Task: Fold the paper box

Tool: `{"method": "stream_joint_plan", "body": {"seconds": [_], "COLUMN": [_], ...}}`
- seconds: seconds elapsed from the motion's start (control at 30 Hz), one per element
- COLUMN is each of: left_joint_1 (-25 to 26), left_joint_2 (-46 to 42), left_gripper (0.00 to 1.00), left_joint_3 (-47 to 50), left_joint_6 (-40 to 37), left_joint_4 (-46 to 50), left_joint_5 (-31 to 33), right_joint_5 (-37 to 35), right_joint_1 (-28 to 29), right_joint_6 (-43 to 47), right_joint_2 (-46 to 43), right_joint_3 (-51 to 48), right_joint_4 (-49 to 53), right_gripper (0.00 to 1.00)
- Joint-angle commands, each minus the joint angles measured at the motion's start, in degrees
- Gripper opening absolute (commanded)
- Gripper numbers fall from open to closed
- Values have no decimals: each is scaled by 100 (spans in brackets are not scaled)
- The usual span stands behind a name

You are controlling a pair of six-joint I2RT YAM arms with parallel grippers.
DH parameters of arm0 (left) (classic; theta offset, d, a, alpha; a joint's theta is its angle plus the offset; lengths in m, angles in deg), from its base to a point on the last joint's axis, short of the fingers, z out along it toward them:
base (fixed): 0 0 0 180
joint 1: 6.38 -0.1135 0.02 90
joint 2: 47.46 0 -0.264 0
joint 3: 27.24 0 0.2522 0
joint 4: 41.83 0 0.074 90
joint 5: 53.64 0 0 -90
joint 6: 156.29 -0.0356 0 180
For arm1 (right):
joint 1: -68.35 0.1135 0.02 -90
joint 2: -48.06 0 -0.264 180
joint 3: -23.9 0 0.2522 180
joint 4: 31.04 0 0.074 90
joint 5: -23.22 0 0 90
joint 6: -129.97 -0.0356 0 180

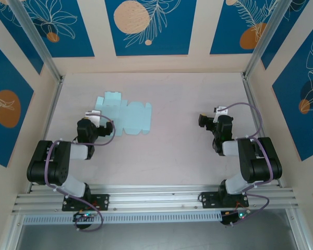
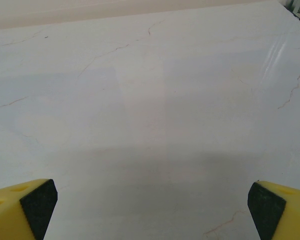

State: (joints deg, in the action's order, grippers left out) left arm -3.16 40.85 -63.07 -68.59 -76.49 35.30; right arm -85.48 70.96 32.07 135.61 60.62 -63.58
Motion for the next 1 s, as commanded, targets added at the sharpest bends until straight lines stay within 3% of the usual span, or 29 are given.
{"method": "stream_joint_plan", "body": {"seconds": [0.0, 0.3, 0.5, 0.63, 0.73, 0.83, 0.97], "left_joint_1": [-54, -60, -59, -63, -68, -68, -69], "left_joint_2": [-88, -1345, -2442, -3181, -3698, -4057, -4305], "left_gripper": [100, 100, 100, 100, 100, 100, 100], "left_joint_3": [-86, 172, 345, 124, -103, -311, -462], "left_joint_6": [45, 320, 1006, 1659, 2569, 3309, 3798], "left_joint_4": [90, 687, 1386, 2548, 3688, 4688, 5172], "left_joint_5": [135, 852, 1318, 1641, 2193, 2563, 2402], "right_joint_5": [-133, -128, -101, -31, 76, -524, -657], "right_joint_1": [7, 9, 12, 20, 99, 205, 151], "right_joint_6": [-72, -73, -62, -7, 143, -16, -204], "right_joint_2": [-36, -44, -136, -147, -258, -804, -1289], "right_joint_3": [-46, -55, -4, 3, 51, 492, 400], "right_joint_4": [-247, -260, -80, -87, 32, 1321, 1566], "right_gripper": [100, 100, 99, 99, 100, 99, 100]}}
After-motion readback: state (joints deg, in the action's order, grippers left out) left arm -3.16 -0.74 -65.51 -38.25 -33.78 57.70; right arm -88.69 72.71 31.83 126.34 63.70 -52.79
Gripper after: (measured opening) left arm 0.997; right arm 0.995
